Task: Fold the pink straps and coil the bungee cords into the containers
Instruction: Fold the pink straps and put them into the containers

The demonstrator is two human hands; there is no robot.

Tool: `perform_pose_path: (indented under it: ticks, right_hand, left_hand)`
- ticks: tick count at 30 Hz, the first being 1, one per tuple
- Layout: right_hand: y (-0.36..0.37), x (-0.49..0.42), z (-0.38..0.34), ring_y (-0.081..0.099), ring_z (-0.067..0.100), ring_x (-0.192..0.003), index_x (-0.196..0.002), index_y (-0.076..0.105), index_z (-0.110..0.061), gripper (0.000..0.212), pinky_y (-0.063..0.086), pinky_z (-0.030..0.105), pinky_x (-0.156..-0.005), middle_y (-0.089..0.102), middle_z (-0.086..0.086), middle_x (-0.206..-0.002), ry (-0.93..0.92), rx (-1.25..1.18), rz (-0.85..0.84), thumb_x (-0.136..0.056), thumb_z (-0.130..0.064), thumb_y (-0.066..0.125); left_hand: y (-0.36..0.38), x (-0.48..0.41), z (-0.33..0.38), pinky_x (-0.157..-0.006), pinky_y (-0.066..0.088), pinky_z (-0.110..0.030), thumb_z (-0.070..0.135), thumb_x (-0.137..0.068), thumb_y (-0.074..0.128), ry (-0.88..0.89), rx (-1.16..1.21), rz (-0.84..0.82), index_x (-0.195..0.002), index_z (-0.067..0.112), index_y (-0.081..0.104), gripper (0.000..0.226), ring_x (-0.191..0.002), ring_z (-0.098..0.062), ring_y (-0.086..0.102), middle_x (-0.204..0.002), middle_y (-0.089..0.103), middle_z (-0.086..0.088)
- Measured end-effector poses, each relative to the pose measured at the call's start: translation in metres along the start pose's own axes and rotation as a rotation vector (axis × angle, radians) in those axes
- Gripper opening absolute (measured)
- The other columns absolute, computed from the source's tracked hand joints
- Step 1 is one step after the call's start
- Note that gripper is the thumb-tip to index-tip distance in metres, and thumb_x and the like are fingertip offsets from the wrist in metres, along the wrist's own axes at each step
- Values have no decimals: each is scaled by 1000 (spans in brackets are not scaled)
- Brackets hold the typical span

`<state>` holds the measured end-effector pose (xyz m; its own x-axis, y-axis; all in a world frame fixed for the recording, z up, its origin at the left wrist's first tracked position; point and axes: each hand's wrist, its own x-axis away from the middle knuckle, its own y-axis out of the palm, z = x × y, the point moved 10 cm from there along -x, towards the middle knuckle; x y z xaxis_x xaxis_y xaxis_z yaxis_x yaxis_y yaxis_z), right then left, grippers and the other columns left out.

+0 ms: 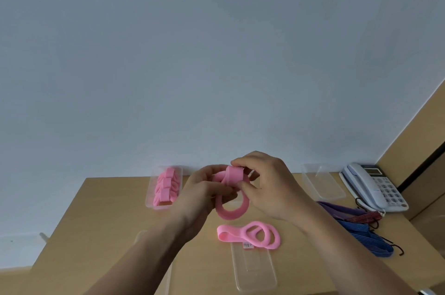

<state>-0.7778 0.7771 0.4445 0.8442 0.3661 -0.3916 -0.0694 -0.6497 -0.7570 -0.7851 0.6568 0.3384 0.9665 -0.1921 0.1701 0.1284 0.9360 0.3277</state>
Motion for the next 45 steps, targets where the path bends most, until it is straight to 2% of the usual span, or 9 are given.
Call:
perform_pose_path:
  ticks: [7,13,19,23,28,34,38,42,45]
  right_hand:
    - [27,-12,-23,61,10,-88,-104,71,-18,29,53,32,-79,65,-7,-101,-12,17,-6,-78,-3,70]
    - [51,-5,-21,61,16,-85,-93,66,-11,24,52,37,-72,63,-3,-94,-48,133,63,-73,2,70]
    - [86,7,-5,62,23,-81,-72,60,-5,21,52,42,-66,63,3,-88,-88,127,14,-66,9,74]
    - [98,10,11,63,16,-87,-74,67,-7,18,52,31,-72,66,-2,-96,-113,84,-43,-68,4,80]
    - [113,17,44,62,17,-107,-84,68,-8,29,52,28,-86,67,-1,-113,-81,106,-166,-68,-17,90]
    - [112,9,94,64,22,-80,-85,65,-4,22,54,36,-67,68,3,-91,-65,22,-114,-76,-13,83]
    - [117,10,129,59,14,-81,-99,63,-11,25,51,25,-71,65,-2,-93,-84,-13,-98,-78,-19,72]
    - [125,3,189,59,15,-83,-111,63,-8,42,54,29,-76,66,1,-97,74,-53,-79,-73,-20,75]
    - [135,-14,225,63,23,-81,-110,66,-1,47,56,36,-73,69,8,-93,107,-34,-102,-67,-10,82]
  left_hand:
    - [-30,3,-14,-102,49,-69,-2,-79,67,-138,131,-113,-125,6,68,47,-115,-51,67,-131,66,-28]
    - [-37,2,-24,-93,58,-56,-1,-81,64,-189,273,-197,-110,5,77,33,-107,-44,72,-123,71,-25]
    - [-63,-10,-54,-93,56,-65,4,-87,63,-299,368,-36,-112,-4,69,27,-105,-49,71,-109,72,-25]
    - [-64,-20,-70,-89,59,-60,9,-84,69,-362,381,-4,-108,-3,71,26,-98,-45,70,-105,70,-26]
    - [-61,-41,-84,-83,62,-52,17,-81,72,-386,334,29,-105,0,69,30,-91,-41,71,-101,70,-22]
    - [-47,-73,-109,-78,62,-42,31,-78,74,-465,153,41,-95,2,73,34,-88,-35,74,-97,72,-20]
    - [-43,-98,-134,-94,58,-53,42,-87,70,-547,34,75,-111,-4,71,51,-92,-37,72,-113,71,-31]
    - [-58,-127,-155,-66,62,-39,49,-101,57,-563,-195,192,-108,12,73,40,-82,-31,77,-103,78,-12]
    - [-70,-149,-166,-63,59,-33,45,-103,57,-547,-332,301,-112,16,67,32,-93,-30,75,-111,73,-10]
